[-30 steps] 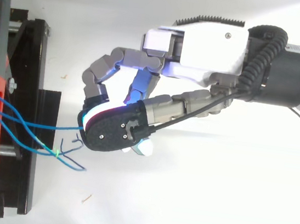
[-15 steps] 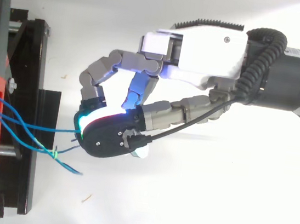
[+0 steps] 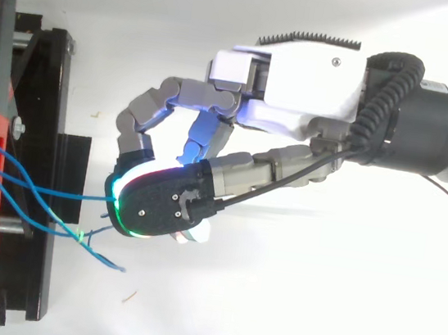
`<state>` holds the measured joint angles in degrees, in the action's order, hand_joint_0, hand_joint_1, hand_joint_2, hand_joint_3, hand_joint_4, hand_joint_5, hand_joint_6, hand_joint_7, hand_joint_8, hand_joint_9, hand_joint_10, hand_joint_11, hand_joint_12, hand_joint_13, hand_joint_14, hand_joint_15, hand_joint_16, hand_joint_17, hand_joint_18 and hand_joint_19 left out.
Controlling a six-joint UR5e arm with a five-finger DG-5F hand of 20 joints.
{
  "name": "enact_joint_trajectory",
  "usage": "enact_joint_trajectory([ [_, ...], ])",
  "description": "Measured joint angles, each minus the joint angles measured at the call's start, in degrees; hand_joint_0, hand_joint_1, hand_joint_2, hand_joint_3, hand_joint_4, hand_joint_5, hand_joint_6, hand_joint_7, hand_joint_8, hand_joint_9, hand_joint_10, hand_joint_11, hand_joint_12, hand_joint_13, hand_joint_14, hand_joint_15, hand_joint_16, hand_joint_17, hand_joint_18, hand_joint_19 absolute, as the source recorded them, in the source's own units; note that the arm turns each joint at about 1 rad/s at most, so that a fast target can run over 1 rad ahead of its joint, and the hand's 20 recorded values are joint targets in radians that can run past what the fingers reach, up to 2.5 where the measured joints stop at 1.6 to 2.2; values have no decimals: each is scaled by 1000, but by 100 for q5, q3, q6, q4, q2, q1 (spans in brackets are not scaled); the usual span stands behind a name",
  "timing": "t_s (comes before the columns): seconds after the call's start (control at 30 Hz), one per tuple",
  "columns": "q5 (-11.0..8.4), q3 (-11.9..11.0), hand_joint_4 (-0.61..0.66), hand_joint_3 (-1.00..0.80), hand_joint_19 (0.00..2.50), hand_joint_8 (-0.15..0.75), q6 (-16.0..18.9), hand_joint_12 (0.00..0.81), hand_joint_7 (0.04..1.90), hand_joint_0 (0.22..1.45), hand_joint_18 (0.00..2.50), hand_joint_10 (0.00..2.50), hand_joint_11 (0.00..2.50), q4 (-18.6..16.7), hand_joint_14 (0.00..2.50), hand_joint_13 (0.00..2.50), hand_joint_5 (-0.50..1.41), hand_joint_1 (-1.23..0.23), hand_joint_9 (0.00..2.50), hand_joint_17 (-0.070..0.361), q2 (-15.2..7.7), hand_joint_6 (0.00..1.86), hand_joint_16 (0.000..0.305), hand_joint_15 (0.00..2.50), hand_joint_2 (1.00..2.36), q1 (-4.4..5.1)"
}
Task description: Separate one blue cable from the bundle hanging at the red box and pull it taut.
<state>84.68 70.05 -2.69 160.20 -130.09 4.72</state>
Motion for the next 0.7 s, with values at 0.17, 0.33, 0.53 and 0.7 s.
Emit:
enact_joint_trajectory([
  [0.17,-8,0,198,-248,560,362,19,460,1095,629,1002,22,1179,17,22,1132,-214,-683,1158,126,0,863,56,687,1019,10],
  [0.33,-9,0,198,-334,563,360,30,459,1082,614,1000,22,1182,19,24,1128,-213,-635,1158,125,0,864,56,690,1014,16],
  [0.53,-8,0,202,-379,561,368,31,464,1077,604,999,22,1182,20,24,1129,-211,-606,1172,126,-3,862,56,689,1011,23],
  [0.7,-12,0,210,-401,560,369,31,465,1072,592,997,22,1172,20,22,1128,-210,-598,1166,126,-5,854,56,692,1009,27],
])
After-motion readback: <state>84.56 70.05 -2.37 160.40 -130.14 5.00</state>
